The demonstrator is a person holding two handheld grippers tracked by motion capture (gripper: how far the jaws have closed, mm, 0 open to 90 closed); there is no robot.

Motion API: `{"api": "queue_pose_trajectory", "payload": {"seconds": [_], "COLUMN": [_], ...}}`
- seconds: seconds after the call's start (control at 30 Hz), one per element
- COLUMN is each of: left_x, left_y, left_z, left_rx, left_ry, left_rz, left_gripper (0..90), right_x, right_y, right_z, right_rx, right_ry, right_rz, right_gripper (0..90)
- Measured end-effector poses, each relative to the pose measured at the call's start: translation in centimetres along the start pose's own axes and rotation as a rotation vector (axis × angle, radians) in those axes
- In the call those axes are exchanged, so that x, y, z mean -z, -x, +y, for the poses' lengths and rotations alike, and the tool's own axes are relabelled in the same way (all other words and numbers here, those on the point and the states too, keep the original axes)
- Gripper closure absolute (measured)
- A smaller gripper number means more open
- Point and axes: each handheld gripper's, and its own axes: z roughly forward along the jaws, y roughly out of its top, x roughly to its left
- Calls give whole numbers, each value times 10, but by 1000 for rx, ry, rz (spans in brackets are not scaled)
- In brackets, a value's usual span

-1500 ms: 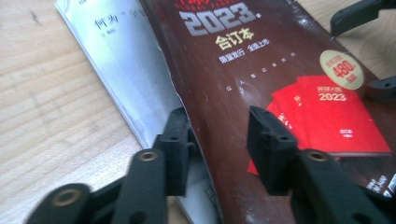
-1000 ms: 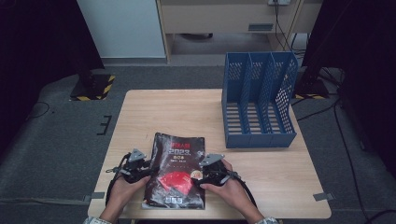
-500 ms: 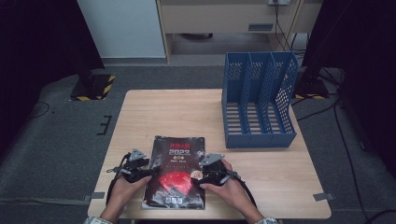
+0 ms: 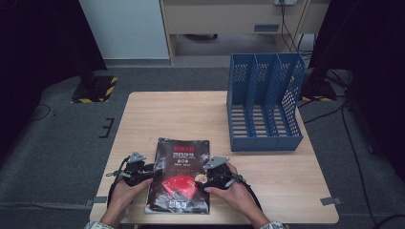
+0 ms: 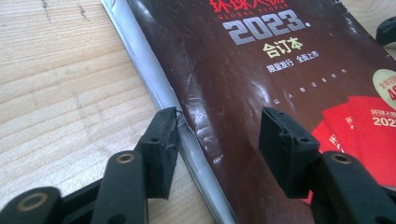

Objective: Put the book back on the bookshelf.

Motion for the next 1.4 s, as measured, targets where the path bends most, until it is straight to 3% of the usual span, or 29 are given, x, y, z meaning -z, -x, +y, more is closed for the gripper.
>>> {"api": "queue_pose_trajectory", "payload": {"seconds": [0.03,0.1,0.17,0.2,0.4,0.43,0.47,0.57,0.73,0.87,0.97,1.1,1.17,1.4], "left_x": [0,3,2,1,6,8,10,14,0,-12,-17,-18,-16,0], "left_y": [0,2,4,8,11,13,16,21,21,22,22,27,29,32], "left_z": [0,-1,-1,0,1,1,0,-1,2,9,10,11,11,16], "left_rx": [0,30,25,-8,-1,-11,-16,-31,-21,-39,-33,-50,-36,-81], "left_ry": [0,26,22,11,24,22,22,13,-6,-5,-5,-12,4,77], "left_rz": [0,-90,-92,-65,-112,-109,-137,-162,-153,-148,-155,-152,-162,-197], "left_gripper": [491,556,550,542,582,582,591,603,580,567,609,789,816,887], "right_x": [0,0,0,0,0,0,0,0,0,0,0,0,0,3], "right_y": [0,0,0,0,0,0,0,0,0,0,0,0,0,1], "right_z": [0,0,0,0,0,0,0,-1,-1,-1,-1,-2,-3,-2], "right_rx": [0,1,2,3,3,3,3,5,7,6,6,-3,-6,-35], "right_ry": [0,-1,-1,2,3,3,5,4,5,7,8,22,23,29], "right_rz": [0,0,0,0,0,0,-2,-1,1,0,0,-2,0,33], "right_gripper": [145,145,145,145,145,145,145,145,145,145,145,144,144,133]}}
